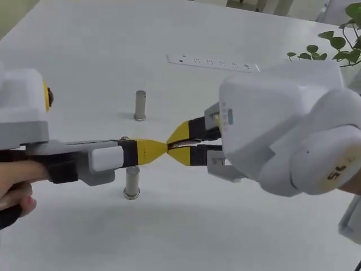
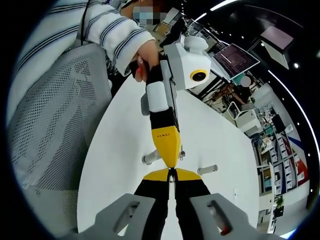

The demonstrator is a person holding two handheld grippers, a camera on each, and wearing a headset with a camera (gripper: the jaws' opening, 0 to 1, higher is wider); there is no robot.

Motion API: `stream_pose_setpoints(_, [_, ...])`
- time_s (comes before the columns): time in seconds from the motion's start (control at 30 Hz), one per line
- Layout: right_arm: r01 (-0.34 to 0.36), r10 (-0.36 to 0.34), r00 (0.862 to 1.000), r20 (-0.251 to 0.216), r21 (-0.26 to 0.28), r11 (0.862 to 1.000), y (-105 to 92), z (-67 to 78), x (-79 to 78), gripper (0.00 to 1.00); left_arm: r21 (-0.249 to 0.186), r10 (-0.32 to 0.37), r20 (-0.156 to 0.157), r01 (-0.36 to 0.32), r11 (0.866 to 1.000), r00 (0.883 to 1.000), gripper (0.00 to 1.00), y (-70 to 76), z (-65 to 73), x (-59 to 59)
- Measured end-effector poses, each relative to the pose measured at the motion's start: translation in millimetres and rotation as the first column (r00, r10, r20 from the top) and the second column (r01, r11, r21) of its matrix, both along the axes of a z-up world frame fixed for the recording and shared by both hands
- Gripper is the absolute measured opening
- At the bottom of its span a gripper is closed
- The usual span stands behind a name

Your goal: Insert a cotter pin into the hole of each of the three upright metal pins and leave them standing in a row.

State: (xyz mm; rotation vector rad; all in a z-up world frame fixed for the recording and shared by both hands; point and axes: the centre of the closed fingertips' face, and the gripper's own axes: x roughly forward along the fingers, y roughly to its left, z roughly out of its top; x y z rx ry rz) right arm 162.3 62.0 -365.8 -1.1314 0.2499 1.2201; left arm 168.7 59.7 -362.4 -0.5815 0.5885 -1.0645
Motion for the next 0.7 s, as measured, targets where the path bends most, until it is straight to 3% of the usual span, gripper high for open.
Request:
stream_pose_setpoints(0.1, [0.011, -0.011, 1.0, -0.007, 0.011, 1.0, -0.9, 0.4, 1.9, 0.0, 0.01, -0.004, 0.021, 0.004, 1.0, 1.0, 0.0, 0.6, 1.6, -0.5])
stream_pose_setpoints(0.13, [0.053, -0.054, 0.998, 0.032, 0.022, 0.998, -4.4, 3.5, 11.5, 0.07, 0.016, -0.006, 0.034, 0.005, 1.0, 0.999, 0.0, 1.1, 2.5, -0.8])
stream_pose_setpoints(0.2, [0.051, -0.051, 0.998, 0.029, 0.0, 0.999, -7.8, -0.9, 13.9, 0.23, 0.041, -0.012, 0.064, 0.01, 0.999, 0.998, 0.0, 2.3, 2.0, -1.0])
stream_pose_setpoints(0.27, [0.072, -0.072, 0.997, -0.001, 0.01, 0.997, -11.1, -3.1, 15.7, 0.21, 0.077, -0.027, 0.106, 0.019, 0.997, 0.994, 0.0, 3.1, 1.1, -2.3])
stream_pose_setpoints(0.3, [0.101, -0.099, 0.994, -0.048, 0.028, 0.995, -12.2, -5.2, 14.3, 0.19, 0.086, -0.032, 0.121, 0.022, 0.996, 0.992, 0.0, 3.1, 1.3, -2.8])
stream_pose_setpoints(0.33, [0.113, -0.111, 0.992, -0.064, 0.034, 0.993, -12.8, -5.6, 14.7, 0.2, 0.101, -0.042, 0.163, 0.025, 0.995, 0.986, 0.0, 3.2, 2.5, -2.5])
stream_pose_setpoints(0.4, [0.117, -0.113, 0.989, -0.097, 0.039, 0.992, -13.0, -6.8, 13.7, 0.21, 0.128, -0.053, 0.196, 0.028, 0.991, 0.979, 0.0, 3.1, 3.4, -3.7])
stream_pose_setpoints(0.5, [0.142, -0.127, 0.975, -0.181, 0.074, 0.987, -10.9, -9.1, 10.1, 0.2, 0.166, -0.09, 0.27, 0.046, 0.985, 0.959, 0.0, 1.5, 6.0, -5.8])
stream_pose_setpoints(0.53, [0.147, -0.129, 0.973, -0.193, 0.08, 0.986, -10.6, -8.8, 9.9, 0.2, 0.171, -0.094, 0.278, 0.047, 0.984, 0.956, 0.0, 1.3, 6.4, -6.1])
stream_pose_setpoints(0.7, [0.178, -0.145, 0.955, -0.258, 0.109, 0.978, -10.2, -8.1, 8.2, 0.18, 0.227, -0.148, 0.412, 0.056, 0.972, 0.899, 0.0, -1.5, 13.7, -8.3])
